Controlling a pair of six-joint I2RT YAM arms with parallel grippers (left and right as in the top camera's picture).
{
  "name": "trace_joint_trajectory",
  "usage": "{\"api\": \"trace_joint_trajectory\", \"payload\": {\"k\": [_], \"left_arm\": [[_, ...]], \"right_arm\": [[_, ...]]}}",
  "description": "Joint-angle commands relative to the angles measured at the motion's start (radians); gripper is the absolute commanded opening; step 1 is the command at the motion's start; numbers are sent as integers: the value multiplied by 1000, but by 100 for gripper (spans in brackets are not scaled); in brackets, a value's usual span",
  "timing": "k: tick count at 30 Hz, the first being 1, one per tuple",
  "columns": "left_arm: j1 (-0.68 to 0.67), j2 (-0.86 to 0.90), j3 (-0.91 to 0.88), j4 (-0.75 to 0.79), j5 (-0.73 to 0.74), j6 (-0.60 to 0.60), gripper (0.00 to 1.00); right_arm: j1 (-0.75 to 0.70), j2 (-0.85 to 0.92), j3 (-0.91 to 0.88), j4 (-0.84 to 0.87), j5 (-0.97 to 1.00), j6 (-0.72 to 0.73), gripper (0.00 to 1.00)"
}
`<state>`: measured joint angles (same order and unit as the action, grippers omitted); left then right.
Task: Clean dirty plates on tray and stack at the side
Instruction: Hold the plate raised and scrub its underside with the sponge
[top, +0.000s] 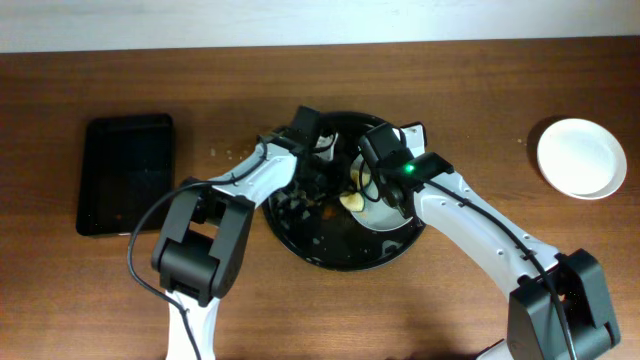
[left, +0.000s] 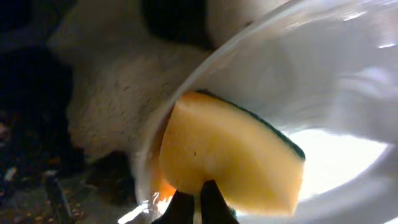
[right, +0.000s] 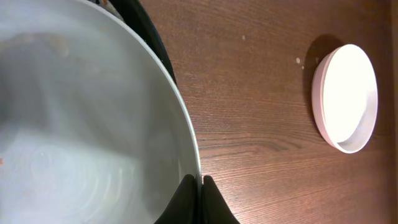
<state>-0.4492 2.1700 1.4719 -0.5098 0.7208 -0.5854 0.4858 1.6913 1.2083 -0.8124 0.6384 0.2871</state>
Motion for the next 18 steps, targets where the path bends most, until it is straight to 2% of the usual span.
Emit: {"api": "trace_joint_trajectory", "payload": {"k": [1,8,11,15,18], "left_arm": [[27,-17,56,1,114,65,1],[116,-161,62,-35,60,117,4],[165,-212,62,-62,31,157,6],[194,-233,62,-107,-2,193,7],[195,-233,61,-161,-61,223,7]], "right_arm": [[13,-21,18,-21,5,-4,4],[13,-64,71,-68,41,-65,4],[13,-94,101,-81,60,-180,4],[45,-107,105,-81,219,-233,4],[123,-107,106,-63,317,-329,4]]}}
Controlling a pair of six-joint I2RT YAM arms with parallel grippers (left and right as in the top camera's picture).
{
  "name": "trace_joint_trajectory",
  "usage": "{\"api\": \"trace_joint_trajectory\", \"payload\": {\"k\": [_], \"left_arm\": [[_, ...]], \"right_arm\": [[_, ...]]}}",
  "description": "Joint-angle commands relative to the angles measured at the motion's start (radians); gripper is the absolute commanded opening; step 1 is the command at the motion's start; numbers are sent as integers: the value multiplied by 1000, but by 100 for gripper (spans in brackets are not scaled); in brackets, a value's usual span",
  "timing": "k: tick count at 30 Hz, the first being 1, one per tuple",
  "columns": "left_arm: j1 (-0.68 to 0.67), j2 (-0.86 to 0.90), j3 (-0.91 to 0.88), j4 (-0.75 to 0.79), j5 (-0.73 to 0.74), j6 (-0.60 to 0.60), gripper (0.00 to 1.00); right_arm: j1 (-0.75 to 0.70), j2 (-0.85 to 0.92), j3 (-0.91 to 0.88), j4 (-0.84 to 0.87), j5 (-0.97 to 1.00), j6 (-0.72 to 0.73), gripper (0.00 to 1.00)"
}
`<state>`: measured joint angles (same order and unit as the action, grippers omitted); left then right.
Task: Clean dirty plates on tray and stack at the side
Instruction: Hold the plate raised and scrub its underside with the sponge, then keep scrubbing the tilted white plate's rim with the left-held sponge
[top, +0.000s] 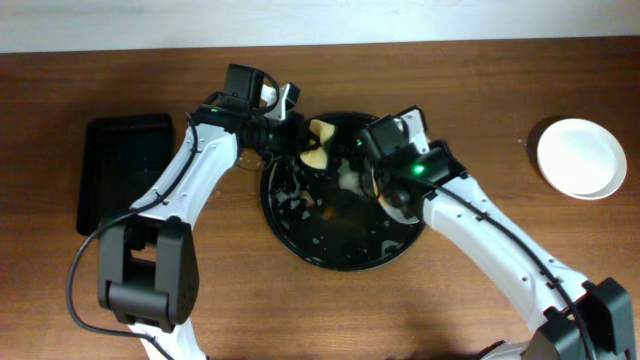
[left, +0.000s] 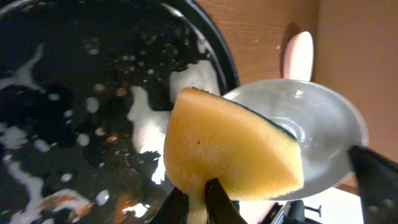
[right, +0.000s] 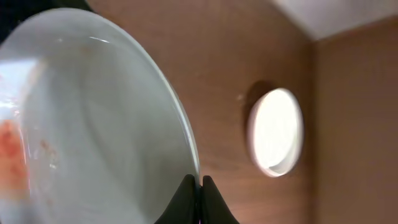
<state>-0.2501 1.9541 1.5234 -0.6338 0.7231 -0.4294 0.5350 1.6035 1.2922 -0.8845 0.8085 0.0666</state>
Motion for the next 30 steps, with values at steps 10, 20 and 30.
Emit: {"api": "trace_joint_trajectory", "payload": {"k": [10,20,30], "left_arm": [[-5,-17,10,-93,-118,88,8],[-18,-17,10,-101,-100,87,8],[-120,-17,10,-88,77,79,2]], "right_arm": [[184,-19,23,47,340,-172,4],[185,-19,23,51,282,-142,4],[173,-19,23,35,99,171,4]]}}
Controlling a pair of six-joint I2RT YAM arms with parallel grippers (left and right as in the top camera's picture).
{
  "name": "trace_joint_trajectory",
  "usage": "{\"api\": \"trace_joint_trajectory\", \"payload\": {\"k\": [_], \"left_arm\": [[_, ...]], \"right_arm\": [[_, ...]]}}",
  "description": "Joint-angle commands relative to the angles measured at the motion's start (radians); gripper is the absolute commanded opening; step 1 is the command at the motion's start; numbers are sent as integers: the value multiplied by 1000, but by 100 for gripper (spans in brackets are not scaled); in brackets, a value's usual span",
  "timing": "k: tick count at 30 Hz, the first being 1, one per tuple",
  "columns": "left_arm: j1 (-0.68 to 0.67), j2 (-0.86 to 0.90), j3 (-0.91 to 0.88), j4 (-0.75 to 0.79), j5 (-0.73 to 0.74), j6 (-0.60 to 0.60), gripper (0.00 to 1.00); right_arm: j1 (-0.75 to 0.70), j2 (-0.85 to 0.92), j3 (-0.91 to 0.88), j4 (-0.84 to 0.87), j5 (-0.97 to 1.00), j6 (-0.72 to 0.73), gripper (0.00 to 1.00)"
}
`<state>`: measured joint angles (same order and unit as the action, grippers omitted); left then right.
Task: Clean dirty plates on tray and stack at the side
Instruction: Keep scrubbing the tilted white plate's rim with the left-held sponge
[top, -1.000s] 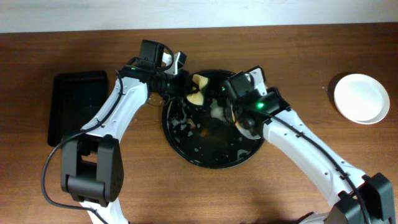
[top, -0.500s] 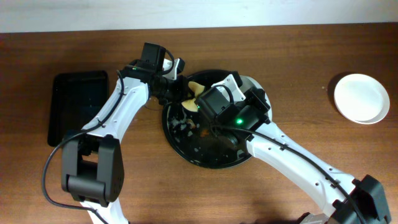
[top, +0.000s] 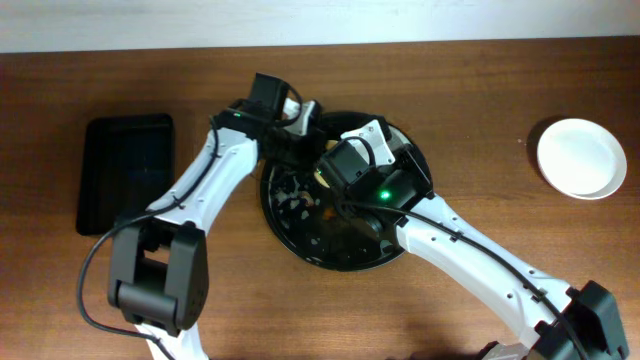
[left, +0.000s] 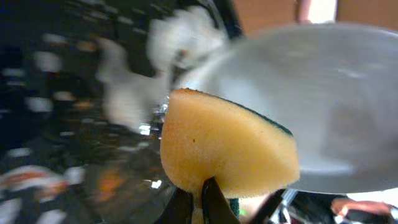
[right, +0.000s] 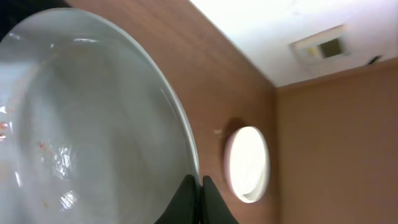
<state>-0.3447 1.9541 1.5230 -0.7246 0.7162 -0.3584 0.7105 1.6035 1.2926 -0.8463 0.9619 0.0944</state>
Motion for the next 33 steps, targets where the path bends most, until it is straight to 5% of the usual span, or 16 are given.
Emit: {"api": "trace_joint_trajectory", "payload": {"k": [1,15,33], "left_arm": [[-33,-17,10,1,95,8,3],[-125,43,-68,74,103,-39,1],[-120,74,-68,80,-235,-63,2]], "right_arm": [[-7,-19,22,-3,-59,150,4],[-17,-20,77,-34,-151,173,4],[30,-24,83,-74,-139,173,4]]}}
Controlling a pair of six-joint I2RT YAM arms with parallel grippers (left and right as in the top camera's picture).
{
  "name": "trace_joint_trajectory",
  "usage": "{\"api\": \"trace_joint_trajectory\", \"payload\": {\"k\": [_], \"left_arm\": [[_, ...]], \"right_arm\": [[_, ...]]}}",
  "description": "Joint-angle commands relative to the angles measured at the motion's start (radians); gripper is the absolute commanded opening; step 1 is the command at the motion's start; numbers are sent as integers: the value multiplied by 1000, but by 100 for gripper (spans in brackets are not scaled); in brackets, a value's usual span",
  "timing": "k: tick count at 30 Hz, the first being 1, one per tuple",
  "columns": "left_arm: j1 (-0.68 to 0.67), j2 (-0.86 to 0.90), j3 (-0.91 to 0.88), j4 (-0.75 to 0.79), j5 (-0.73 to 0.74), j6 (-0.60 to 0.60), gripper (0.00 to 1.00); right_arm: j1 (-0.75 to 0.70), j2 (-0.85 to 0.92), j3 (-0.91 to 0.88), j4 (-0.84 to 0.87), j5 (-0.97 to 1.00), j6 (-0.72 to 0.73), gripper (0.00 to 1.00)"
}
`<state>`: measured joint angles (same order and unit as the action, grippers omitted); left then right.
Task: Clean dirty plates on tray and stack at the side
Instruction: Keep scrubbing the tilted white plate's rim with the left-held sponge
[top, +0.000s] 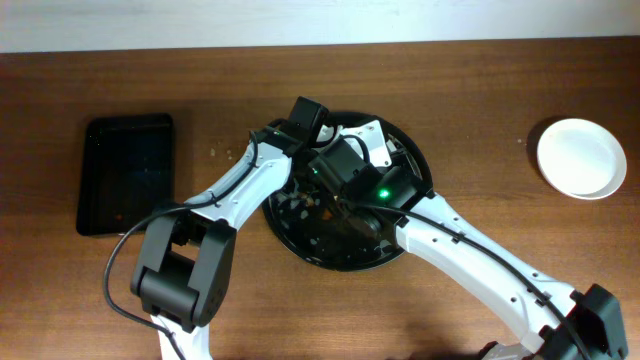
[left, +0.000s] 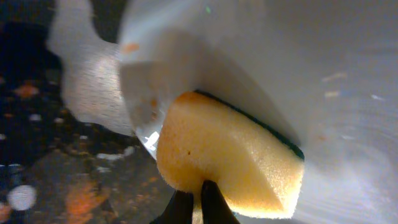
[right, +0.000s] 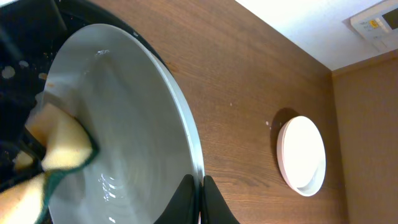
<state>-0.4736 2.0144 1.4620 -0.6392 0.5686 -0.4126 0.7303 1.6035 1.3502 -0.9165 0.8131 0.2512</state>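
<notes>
My right gripper (right: 199, 182) is shut on the rim of a white plate (right: 124, 149), held tilted over the round black tray (top: 300, 235). My left gripper (left: 195, 193) is shut on a yellow sponge with a green back (left: 230, 158), pressed against the plate's face (left: 323, 81). In the right wrist view the sponge (right: 59, 142) sits at the plate's left edge. Orange stains and foam (left: 87, 87) lie on the wet tray below. In the overhead view both arms meet over the tray's upper part, and the plate is mostly hidden under the right arm (top: 360, 180).
A clean white plate (top: 581, 158) sits at the far right of the wooden table, and shows as well in the right wrist view (right: 301, 155). A black rectangular tray (top: 128, 172) lies at the left. The round tray holds food scraps and suds.
My left gripper has moved in with the sponge, from just off the plate's edge to resting on the plate's face. The right gripper still holds the plate by its rim, tilted a little differently.
The sponge was against the plate, which my right gripper held over the tray. Then my left arm was drawn back to the tray's far left edge with the sponge clear. It then came back near the plate, and now the sponge is on its face again.
</notes>
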Motion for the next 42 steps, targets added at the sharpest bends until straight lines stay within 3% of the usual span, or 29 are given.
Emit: {"api": "trace_joint_trajectory", "payload": {"k": [1,14,17,20,23,33,42], "left_arm": [[13,13,-6,-5,-89,-9,2],[117,10,-6,-25,-64,-28,2],[117,4,-3,-24,25,-28,2],[109,-20,-3,-25,221,-27,2],[97,-27,-3,-47,255,-26,2],[18,-10,-10,-103,85,-13,2],[46,15,-10,-47,-67,-111,2]], "right_arm": [[10,-26,25,-5,10,16,4],[9,-27,26,-23,40,16,4],[9,-27,26,-22,45,16,4],[9,-27,26,-19,55,16,4],[9,-27,26,-7,60,16,4],[9,-27,26,17,97,16,4],[10,-27,26,0,96,16,4]]}}
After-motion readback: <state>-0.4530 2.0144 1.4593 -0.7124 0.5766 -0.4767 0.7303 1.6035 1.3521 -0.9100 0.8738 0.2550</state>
